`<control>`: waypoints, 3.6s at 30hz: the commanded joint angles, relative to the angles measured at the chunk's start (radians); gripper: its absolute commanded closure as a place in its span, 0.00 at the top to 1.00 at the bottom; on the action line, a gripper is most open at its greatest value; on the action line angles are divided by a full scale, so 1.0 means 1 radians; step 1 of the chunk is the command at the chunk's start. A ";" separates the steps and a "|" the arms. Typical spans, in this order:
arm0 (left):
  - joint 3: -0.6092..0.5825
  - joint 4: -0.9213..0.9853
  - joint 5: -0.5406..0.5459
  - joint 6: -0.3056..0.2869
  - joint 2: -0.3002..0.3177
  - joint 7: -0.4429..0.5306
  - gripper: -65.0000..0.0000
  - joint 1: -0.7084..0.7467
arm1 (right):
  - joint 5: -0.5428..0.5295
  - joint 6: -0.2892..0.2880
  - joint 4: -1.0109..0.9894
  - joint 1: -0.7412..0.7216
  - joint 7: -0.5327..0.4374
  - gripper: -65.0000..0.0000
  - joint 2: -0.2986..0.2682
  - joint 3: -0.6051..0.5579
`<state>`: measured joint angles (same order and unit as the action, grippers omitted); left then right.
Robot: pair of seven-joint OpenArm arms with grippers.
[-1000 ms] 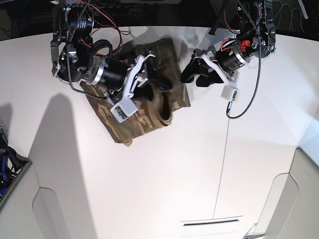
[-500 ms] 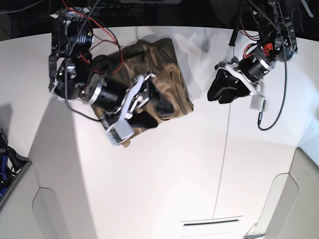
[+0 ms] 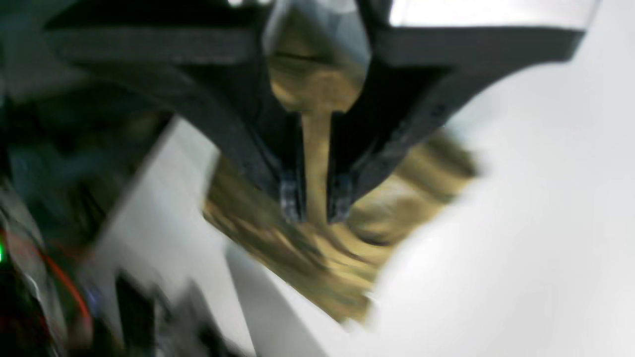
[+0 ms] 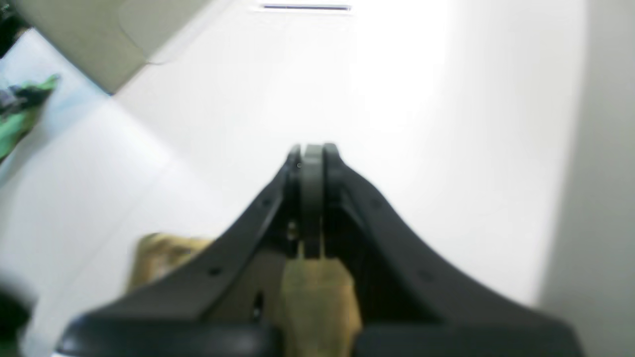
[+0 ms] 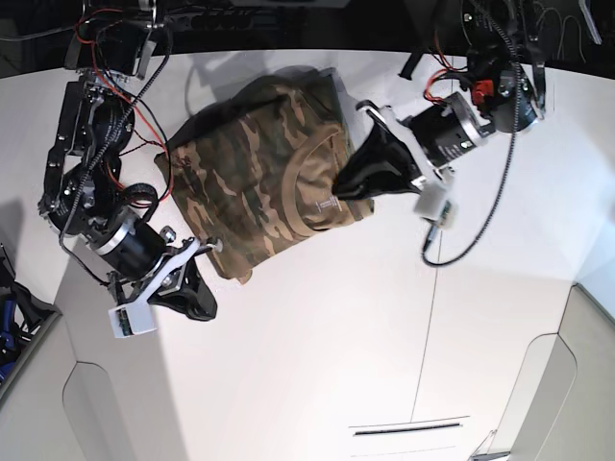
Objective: Fold the T-shirt properly
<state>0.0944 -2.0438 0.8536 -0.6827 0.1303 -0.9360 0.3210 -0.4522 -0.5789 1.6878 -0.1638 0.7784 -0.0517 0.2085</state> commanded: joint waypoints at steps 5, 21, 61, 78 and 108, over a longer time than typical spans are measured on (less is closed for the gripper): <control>-0.181 0.006 -0.099 -0.015 0.003 0.020 0.13 0.000 | -0.007 -0.002 -0.221 -0.122 -0.061 0.00 -0.031 -0.001; -0.237 0.275 -0.157 -0.015 0.003 0.042 0.13 -0.005 | 0.091 -0.019 -0.566 -0.240 -0.079 0.00 -0.037 -0.285; -0.184 0.592 -0.370 0.140 0.092 0.135 0.13 -0.511 | -0.132 -0.009 -0.119 0.199 0.103 0.00 -0.084 -0.166; -0.069 0.114 -0.239 0.140 0.253 0.047 0.13 -0.163 | -0.306 -0.009 0.151 0.423 0.246 0.00 -0.279 0.090; 0.101 0.248 -0.421 0.110 0.256 0.180 0.13 0.700 | -0.507 -0.006 0.001 0.998 0.306 0.00 -0.600 -0.200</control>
<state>0.1913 -1.7832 0.4202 -0.5640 0.3809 -0.7509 1.0042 -0.9417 -0.5812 1.6764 0.8280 1.0782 -0.6395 0.0010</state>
